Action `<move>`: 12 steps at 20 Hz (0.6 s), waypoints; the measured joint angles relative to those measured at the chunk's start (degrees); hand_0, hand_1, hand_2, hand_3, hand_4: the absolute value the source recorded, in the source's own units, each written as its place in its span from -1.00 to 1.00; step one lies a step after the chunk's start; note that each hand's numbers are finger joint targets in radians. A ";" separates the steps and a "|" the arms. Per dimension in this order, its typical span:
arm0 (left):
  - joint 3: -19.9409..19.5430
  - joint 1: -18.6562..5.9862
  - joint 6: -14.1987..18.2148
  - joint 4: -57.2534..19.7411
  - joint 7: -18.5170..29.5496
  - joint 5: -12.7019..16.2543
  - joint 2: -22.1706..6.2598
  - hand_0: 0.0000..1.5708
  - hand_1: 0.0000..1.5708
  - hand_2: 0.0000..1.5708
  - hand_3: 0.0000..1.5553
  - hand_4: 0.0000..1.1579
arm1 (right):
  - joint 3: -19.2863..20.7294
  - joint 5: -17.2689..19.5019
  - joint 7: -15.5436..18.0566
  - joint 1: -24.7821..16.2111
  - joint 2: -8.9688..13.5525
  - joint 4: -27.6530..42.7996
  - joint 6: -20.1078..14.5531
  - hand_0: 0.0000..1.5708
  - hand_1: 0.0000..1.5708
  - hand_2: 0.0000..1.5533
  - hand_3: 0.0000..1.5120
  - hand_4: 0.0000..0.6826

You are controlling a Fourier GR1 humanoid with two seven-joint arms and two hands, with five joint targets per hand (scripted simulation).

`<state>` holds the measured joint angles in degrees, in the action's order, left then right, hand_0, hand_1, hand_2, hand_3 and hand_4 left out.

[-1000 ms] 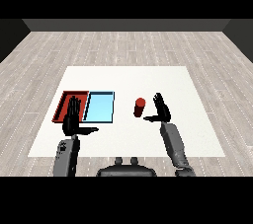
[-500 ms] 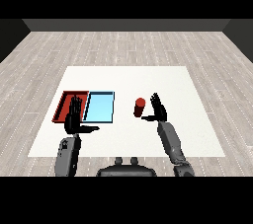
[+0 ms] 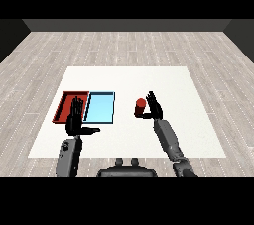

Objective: Pick the red can and put it in the red box

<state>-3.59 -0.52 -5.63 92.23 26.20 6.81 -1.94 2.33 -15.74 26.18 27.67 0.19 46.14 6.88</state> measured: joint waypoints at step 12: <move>-0.10 1.99 -1.04 0.32 1.52 0.33 -0.45 -1.00 -1.00 -1.00 -1.00 -1.00 | -0.78 -1.76 2.14 3.93 0.06 -7.50 -1.93 -1.00 -1.00 -1.00 -1.00 -1.00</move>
<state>-3.69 1.48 -6.67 92.56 27.72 7.14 -2.38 1.55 -17.49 28.31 31.60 0.25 38.64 4.95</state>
